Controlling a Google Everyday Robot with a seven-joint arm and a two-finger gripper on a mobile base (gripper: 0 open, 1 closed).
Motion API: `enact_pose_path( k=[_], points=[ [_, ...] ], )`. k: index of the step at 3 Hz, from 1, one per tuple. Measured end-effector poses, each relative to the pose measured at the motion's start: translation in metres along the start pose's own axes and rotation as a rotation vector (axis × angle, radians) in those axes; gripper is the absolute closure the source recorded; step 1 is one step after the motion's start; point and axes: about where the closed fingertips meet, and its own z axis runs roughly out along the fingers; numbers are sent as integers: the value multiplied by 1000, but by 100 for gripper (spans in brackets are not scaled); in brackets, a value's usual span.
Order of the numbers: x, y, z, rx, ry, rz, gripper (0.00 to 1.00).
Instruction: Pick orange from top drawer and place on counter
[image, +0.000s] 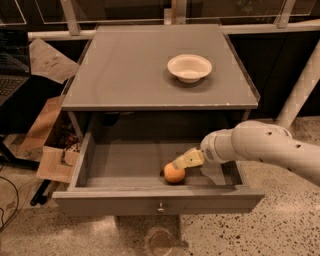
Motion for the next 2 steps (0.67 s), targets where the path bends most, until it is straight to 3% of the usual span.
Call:
enact_pose_path(
  k=[2],
  points=[
    [25, 25, 48, -49, -59, 106, 0]
  ],
)
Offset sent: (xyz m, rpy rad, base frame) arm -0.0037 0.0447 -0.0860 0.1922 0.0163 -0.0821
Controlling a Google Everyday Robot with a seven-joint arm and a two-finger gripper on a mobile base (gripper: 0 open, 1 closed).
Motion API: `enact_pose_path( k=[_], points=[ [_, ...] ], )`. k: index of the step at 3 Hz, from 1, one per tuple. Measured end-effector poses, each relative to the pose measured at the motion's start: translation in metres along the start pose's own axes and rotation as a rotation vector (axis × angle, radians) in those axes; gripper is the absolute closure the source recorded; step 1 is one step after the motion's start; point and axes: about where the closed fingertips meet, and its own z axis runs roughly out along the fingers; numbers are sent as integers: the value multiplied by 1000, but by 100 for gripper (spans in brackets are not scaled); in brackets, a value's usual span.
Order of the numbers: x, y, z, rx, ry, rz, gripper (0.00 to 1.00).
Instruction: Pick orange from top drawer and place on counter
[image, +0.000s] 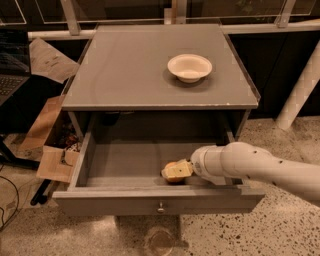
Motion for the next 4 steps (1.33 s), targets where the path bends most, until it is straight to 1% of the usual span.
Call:
enact_pose_path(
  k=[1, 2, 3, 4],
  points=[
    [9, 9, 17, -1, -30, 39, 0],
    [15, 15, 30, -8, -40, 74, 0],
    [15, 15, 30, -7, -42, 75, 18],
    [15, 15, 30, -7, -42, 75, 41]
  ],
)
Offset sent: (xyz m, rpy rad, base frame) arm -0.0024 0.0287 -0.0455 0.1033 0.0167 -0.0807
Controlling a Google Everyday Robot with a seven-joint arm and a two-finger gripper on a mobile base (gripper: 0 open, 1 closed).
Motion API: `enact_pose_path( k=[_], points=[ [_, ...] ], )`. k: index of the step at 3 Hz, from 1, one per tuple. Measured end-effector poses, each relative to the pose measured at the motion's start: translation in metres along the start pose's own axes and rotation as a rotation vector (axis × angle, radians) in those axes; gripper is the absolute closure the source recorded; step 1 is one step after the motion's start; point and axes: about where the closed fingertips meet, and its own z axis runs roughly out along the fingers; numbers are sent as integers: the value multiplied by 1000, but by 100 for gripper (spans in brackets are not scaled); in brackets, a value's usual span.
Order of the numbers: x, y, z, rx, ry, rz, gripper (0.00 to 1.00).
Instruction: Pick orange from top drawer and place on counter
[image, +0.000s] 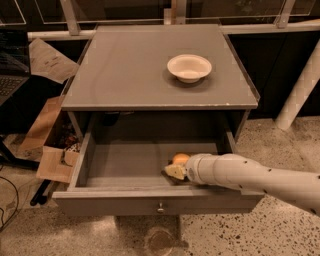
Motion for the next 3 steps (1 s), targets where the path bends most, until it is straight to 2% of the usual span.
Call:
enact_pose_path(
  k=[2, 3],
  points=[
    [0, 0, 0, 0, 0, 0, 87],
    [0, 0, 0, 0, 0, 0, 100]
  ],
)
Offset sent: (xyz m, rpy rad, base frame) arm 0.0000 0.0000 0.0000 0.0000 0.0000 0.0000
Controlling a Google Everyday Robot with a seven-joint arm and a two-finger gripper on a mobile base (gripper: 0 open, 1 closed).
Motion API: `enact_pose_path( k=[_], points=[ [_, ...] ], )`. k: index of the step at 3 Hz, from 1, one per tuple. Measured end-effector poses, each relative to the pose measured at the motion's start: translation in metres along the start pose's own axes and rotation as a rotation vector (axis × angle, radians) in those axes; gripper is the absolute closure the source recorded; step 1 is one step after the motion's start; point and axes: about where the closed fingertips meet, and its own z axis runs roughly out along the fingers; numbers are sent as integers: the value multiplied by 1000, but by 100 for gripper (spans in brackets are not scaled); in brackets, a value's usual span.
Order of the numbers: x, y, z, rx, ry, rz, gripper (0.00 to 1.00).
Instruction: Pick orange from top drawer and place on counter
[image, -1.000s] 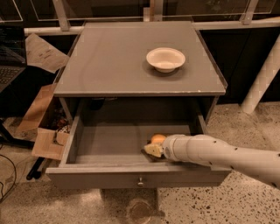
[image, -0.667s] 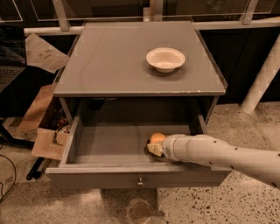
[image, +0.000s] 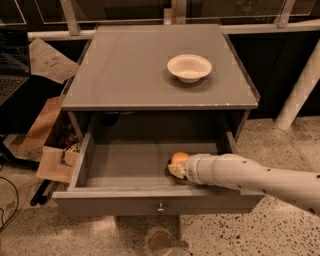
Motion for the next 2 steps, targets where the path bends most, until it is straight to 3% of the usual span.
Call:
enact_pose_path(
  k=[1, 2],
  points=[
    [0, 0, 0, 0, 0, 0, 100],
    [-15, 12, -8, -27, -11, -51, 100]
  ],
)
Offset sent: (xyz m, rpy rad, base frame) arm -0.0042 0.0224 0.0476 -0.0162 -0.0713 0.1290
